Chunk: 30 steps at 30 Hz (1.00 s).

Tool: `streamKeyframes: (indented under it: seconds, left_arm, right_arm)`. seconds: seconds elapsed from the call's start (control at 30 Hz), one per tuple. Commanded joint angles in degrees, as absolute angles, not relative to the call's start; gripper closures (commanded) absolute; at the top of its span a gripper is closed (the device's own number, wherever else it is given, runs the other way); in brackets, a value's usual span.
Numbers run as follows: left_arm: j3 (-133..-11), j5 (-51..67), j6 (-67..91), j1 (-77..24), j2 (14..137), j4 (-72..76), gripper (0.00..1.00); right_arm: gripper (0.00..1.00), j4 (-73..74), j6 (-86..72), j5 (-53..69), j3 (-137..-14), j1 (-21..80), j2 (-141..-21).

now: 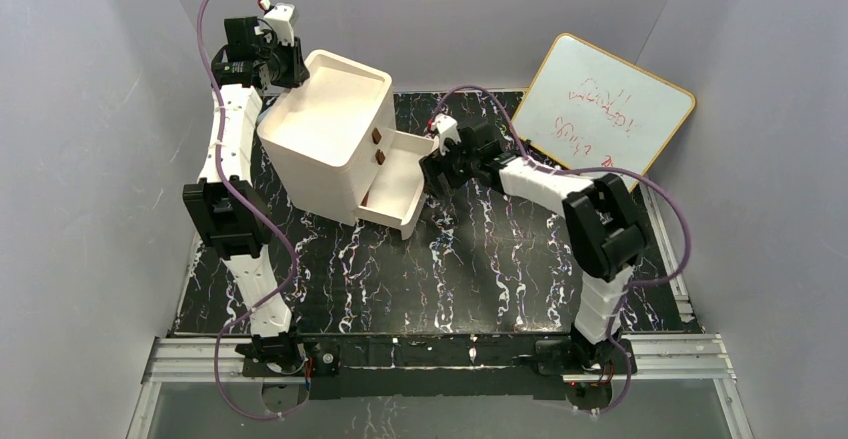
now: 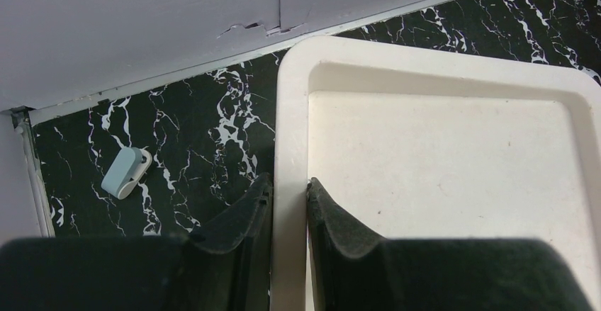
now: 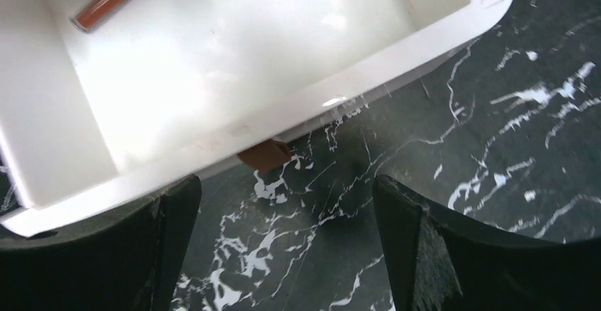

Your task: Organize the makeup

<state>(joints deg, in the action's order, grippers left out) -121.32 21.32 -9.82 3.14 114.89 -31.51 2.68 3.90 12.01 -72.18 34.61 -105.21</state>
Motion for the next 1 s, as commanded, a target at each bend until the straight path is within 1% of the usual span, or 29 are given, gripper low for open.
streamKeyframes:
  seconds: [0.0, 0.27, 0.37, 0.73, 0.8, 0.9, 0.97]
  left_arm:
    - [-117.64, 24.30, -8.26, 0.79, 114.79, -47.45, 1.00]
    - [-117.42, 24.70, -7.99, 0.79, 115.11, -47.37, 1.00]
    - [-117.60, 24.65, -8.00, 0.79, 115.46, -47.33, 1.00]
    - [-116.83, 23.29, -8.38, -2.14, 116.36, -47.46, 1.00]
    - [-117.43, 21.80, -8.84, -2.13, 116.45, -47.62, 1.00]
    - [-119.61, 19.37, -9.70, -2.12, 116.81, -47.75, 0.99]
    - [-122.06, 18.46, -10.07, -2.19, 117.65, -47.89, 0.94]
  right_arm:
    - [0.02, -1.85, 6.17, 18.02, -79.37, 34.86, -112.53]
    - [0.02, -7.56, 1.28, 23.89, -86.22, 35.08, -121.26]
    - [0.02, -8.32, 0.44, 25.17, -91.24, 35.86, -124.52]
    - [0.02, -10.01, -4.53, 19.25, -109.10, 42.64, -136.73]
    - [0.02, -9.55, -4.91, 18.66, -109.86, 43.76, -136.57]
    - [0.02, -8.82, -3.56, 18.04, -105.64, 44.11, -132.13]
    - [0.02, -7.94, -0.91, 16.69, -100.64, 44.16, -126.95]
